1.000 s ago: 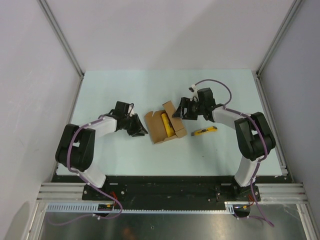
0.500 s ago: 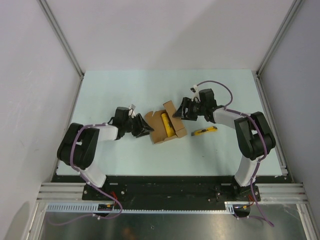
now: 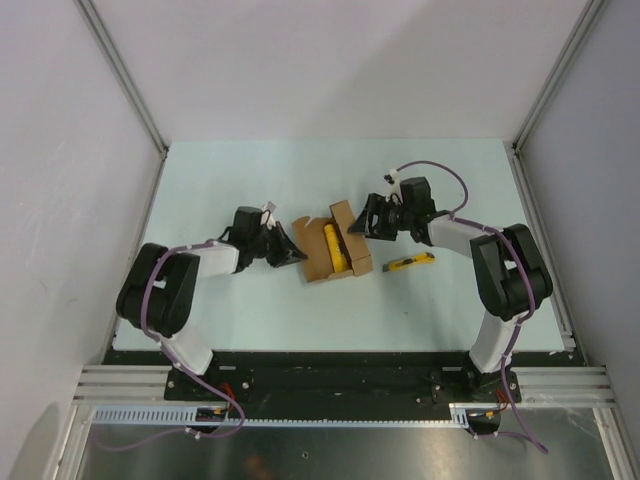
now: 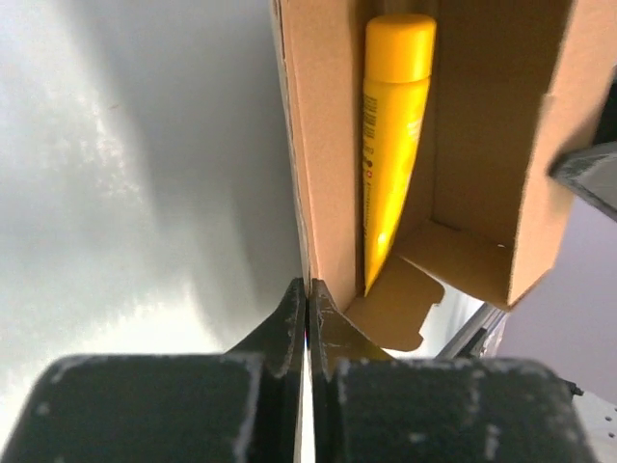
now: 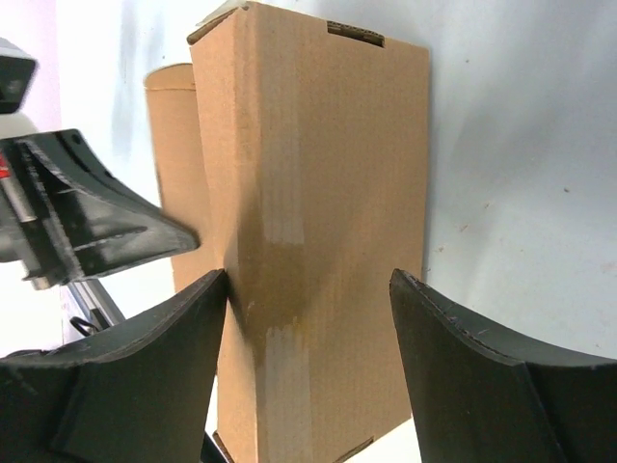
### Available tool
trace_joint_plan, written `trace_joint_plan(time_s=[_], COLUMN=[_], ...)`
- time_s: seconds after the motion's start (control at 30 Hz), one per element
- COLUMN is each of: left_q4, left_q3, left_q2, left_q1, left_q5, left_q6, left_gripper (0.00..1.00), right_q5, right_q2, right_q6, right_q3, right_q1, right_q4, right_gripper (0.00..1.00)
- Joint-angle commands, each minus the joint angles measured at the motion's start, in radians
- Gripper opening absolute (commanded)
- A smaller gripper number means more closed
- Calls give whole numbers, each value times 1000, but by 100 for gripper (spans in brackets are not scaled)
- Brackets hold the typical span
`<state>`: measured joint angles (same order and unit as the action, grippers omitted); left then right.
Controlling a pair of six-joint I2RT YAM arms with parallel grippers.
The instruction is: Unpack the express box
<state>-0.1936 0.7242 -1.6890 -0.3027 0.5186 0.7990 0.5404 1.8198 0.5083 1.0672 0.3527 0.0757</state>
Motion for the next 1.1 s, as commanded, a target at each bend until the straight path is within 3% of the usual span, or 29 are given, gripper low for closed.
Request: trace_joint_plan(time_s=[0.0, 0.37, 0.57, 0.77, 0.9, 1.07], left_q4=[178, 482, 562, 582, 592, 612], left_q3=[109, 296, 359, 386, 403, 406], left_q2=[97, 181, 204, 219, 229, 244], left_q1=[-1, 1, 0, 1, -1, -1], left_q5=[3, 40, 58, 75, 101, 87], left_q6=[-131, -268, -300, -282, -259, -261], left_gripper=[0, 0, 0, 0, 0, 0], right_q5=[-91, -238, -350, -500, -510, -468], right_q2=[-30, -112, -237, -341, -369, -274], right_q6=[-34, -59, -82, -201, -258, -202], right_q3=[-18, -18, -16, 2, 5, 57], right_q1=[-6, -8, 0, 153, 265, 301], right_q4=[-62, -129, -149, -145, -94, -143], right_gripper=[72, 76, 77, 77, 77, 65])
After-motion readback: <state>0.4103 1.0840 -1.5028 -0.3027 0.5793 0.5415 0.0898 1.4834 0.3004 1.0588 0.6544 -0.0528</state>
